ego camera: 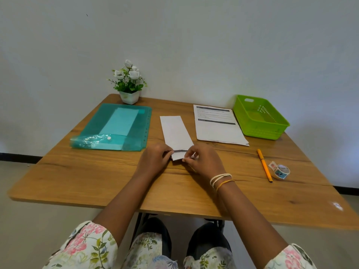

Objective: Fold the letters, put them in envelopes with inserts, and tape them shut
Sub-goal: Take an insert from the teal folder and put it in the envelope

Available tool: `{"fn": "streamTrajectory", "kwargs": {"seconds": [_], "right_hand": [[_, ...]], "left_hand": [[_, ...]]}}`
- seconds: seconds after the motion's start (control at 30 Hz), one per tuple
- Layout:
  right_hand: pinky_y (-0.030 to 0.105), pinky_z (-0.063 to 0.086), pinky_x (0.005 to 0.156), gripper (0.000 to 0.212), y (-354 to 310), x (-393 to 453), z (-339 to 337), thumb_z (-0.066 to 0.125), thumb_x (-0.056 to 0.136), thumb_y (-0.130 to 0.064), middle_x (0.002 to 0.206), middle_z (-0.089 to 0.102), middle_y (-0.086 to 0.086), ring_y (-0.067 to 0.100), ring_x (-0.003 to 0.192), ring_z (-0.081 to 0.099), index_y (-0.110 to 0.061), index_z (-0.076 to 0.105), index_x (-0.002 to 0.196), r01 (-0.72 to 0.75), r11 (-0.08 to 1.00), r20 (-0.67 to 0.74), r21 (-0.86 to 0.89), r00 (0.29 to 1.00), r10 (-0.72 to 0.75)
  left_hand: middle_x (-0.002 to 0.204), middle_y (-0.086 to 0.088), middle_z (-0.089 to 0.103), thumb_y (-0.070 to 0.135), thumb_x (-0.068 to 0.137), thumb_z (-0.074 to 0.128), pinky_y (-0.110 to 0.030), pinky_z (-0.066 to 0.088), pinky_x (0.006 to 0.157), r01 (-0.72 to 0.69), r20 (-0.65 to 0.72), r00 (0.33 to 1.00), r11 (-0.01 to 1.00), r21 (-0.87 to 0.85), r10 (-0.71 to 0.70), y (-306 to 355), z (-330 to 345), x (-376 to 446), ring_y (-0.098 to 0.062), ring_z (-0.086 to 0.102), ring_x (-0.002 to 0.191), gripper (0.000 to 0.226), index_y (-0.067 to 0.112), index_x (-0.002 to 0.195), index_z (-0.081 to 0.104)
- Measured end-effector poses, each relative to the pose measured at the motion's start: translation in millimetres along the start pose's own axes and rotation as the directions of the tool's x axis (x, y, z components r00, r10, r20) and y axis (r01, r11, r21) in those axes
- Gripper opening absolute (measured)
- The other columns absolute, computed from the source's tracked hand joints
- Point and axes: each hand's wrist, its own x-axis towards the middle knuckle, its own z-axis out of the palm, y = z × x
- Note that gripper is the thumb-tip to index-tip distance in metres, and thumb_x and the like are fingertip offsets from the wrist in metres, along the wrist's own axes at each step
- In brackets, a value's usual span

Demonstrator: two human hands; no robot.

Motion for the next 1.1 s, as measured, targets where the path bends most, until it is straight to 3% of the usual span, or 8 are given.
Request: {"fn": "streamTrajectory", "kwargs": {"seconds": [0.17,0.3,0.43,0.53,0.67,0.93,1.1], "right_hand": [[0.028,0.051,0.067,0.012,3.2,12.4,17.8,0.072,0.08,-0.037,0.087,0.063,-0.006,0.011,0.083,0.054,-0.026,0.073,0.085,0.034,0.994,-0.136,-0.104,0.99,-0.048],[0.028,0.05,0.07,0.023,5.0,24.1,30.7,0.078,0.072,-0.037,0.092,0.054,-0.003,0.013,0.087,0.049,-0.025,0.064,0.085,-0.009,0.992,-0.222,-0.129,0.975,-0.02],[0.027,0.05,0.075,0.041,8.0,32.9,37.9,0.079,0.068,-0.039,0.103,0.049,-0.002,0.014,0.093,0.047,-0.027,0.054,0.098,-0.129,0.99,-0.205,-0.05,0.972,0.116],[0.024,0.049,0.077,0.039,12.0,33.2,42.4,0.079,0.07,-0.035,0.103,0.048,-0.002,0.012,0.091,0.046,-0.027,0.054,0.099,-0.16,0.985,-0.149,0.072,0.974,0.169],[0.025,0.052,0.078,0.025,23.7,28.1,44.1,0.074,0.076,-0.021,0.101,0.053,-0.002,0.015,0.093,0.055,-0.024,0.061,0.097,-0.061,0.976,-0.097,0.208,0.992,0.082],[0.028,0.054,0.075,0.022,28.8,29.5,44.7,0.074,0.077,-0.02,0.102,0.058,0.0,0.015,0.09,0.056,-0.021,0.064,0.096,-0.024,0.996,-0.151,0.08,0.988,0.036],[0.022,0.052,0.075,0.03,33.7,23.5,39.4,0.076,0.073,-0.03,0.101,0.061,-0.005,0.009,0.091,0.055,-0.022,0.065,0.099,0.051,0.979,-0.099,0.198,0.995,-0.032]], "left_hand": [[0.094,0.002,0.071,0.023,0.088,0.066,-0.028,0.055,0.074,-0.037,0.002,0.999,0.999,-0.018,0.037,-1.1,-0.2,0.0,-0.008,0.061,0.083,0.017,0.016,0.102,0.073],[0.091,0.002,0.071,0.02,0.087,0.067,-0.029,0.055,0.072,-0.046,0.001,0.999,0.998,-0.034,0.046,-0.7,-0.6,0.3,-0.008,0.06,0.081,0.014,0.016,0.098,0.073],[0.091,0.002,0.071,0.021,0.087,0.067,-0.028,0.055,0.071,-0.046,-0.007,0.999,0.998,-0.04,0.046,-0.6,-0.6,-0.2,-0.008,0.061,0.081,0.014,0.016,0.098,0.073],[0.091,0.002,0.071,0.021,0.087,0.067,-0.027,0.054,0.071,-0.041,-0.006,0.999,0.998,-0.038,0.041,-1.3,-0.4,0.1,-0.008,0.06,0.081,0.014,0.016,0.098,0.073],[0.091,0.002,0.071,0.022,0.087,0.067,-0.028,0.055,0.072,-0.026,-0.009,1.0,0.999,-0.042,0.026,-0.7,-0.5,0.9,-0.007,0.06,0.081,0.014,0.016,0.098,0.073],[0.091,0.001,0.072,0.021,0.087,0.067,-0.026,0.054,0.071,-0.053,-0.01,0.999,0.996,-0.077,0.053,1.9,-3.6,-0.6,-0.008,0.061,0.081,0.014,0.015,0.098,0.074],[0.094,0.003,0.071,0.024,0.088,0.066,-0.026,0.053,0.074,0.02,-0.004,1.0,0.999,-0.037,-0.021,1.5,-1.4,0.8,-0.007,0.06,0.084,0.016,0.018,0.101,0.073]]}}
